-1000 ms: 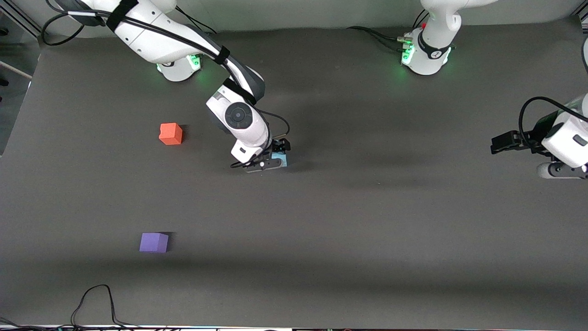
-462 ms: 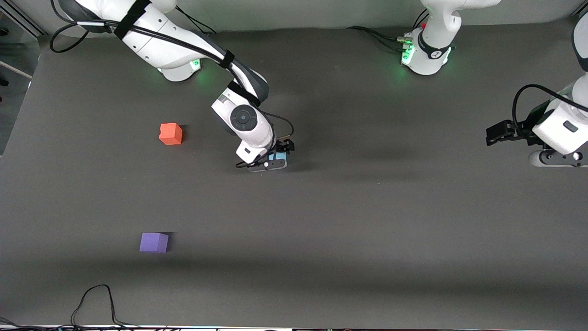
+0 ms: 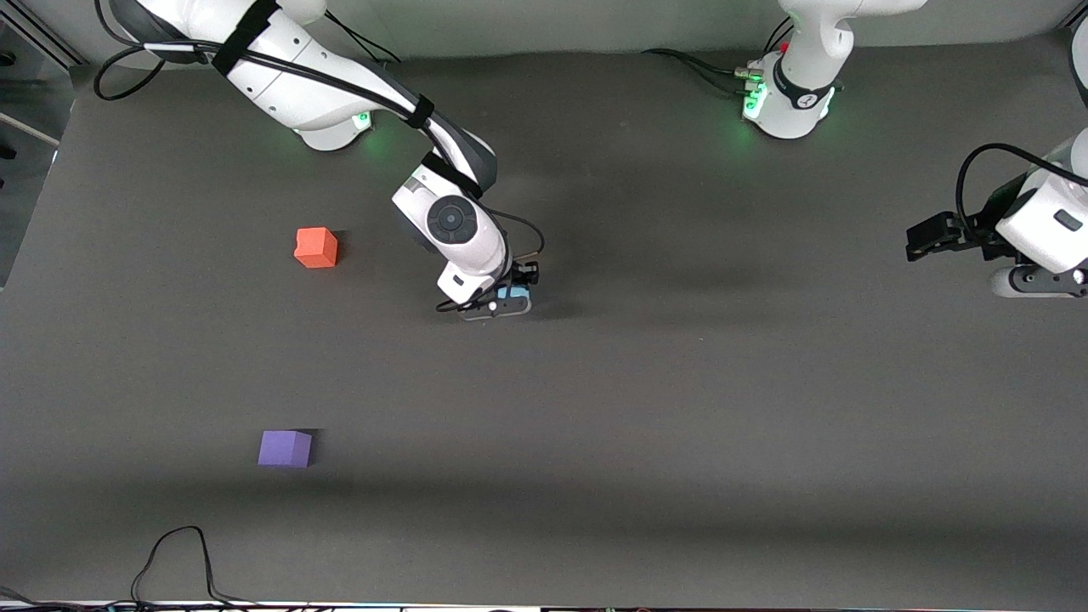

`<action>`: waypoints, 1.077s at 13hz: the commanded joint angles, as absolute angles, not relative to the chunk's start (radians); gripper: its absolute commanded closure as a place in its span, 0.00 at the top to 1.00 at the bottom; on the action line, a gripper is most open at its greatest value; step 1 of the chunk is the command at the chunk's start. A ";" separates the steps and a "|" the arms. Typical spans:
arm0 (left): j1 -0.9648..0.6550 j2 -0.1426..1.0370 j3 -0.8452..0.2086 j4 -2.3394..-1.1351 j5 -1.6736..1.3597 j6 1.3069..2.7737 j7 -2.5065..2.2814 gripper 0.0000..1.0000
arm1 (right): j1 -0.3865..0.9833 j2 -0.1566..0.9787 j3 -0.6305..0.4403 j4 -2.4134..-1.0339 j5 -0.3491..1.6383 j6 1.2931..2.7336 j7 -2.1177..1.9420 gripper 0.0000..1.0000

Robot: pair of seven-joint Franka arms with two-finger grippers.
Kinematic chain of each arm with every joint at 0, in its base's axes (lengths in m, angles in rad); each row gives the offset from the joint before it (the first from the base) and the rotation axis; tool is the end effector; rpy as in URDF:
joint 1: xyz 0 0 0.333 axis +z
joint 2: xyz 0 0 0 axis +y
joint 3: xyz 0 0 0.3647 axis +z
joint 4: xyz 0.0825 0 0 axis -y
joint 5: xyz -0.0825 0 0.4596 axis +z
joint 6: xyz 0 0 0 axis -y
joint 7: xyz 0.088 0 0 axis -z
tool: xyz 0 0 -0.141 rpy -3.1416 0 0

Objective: Place blue block between orange and purple blocks
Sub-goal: 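Carry the blue cube with the right gripper toward the orange cube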

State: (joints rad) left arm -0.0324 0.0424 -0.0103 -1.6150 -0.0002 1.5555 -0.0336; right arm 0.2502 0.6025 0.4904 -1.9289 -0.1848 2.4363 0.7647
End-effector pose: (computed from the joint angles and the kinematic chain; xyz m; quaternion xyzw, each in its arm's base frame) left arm 0.6355 -0.0271 0.5871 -0.9987 0.0045 0.0509 0.0016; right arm 0.5168 0.4622 0.1536 -0.9968 -0.0234 0.0568 0.0515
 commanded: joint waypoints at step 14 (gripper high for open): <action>-0.038 0.029 -0.002 -1.606 0.005 1.522 0.031 1.00 | 0.227 0.331 -0.162 -2.044 0.187 2.263 -0.170 0.33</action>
State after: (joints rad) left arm -0.0320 0.0356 -0.0071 -1.6135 -0.0002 1.5398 0.0127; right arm 0.2089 0.3211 -0.1217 -1.9497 0.1390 2.1495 -0.0655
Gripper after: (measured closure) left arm 0.000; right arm 0.498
